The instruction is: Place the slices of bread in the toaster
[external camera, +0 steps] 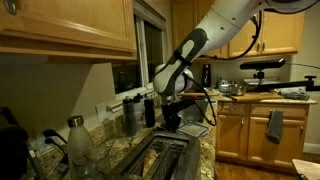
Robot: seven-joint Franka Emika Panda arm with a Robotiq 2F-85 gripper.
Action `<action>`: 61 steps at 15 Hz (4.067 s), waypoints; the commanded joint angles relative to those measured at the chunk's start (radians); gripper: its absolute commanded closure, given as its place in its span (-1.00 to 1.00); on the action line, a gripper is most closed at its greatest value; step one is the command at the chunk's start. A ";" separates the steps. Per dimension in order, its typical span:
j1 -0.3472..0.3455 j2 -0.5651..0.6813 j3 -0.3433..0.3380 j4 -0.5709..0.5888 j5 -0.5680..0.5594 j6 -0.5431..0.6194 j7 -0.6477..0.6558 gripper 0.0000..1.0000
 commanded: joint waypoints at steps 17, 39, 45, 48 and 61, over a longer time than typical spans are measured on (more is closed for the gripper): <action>-0.030 0.023 0.033 0.030 0.051 0.019 -0.016 0.84; -0.040 0.053 0.034 0.046 0.059 0.024 -0.018 0.84; -0.051 0.081 0.041 0.068 0.079 0.012 -0.029 0.82; -0.060 0.105 0.042 0.090 0.085 0.006 -0.034 0.83; -0.074 0.090 0.042 0.133 0.087 0.017 -0.036 0.84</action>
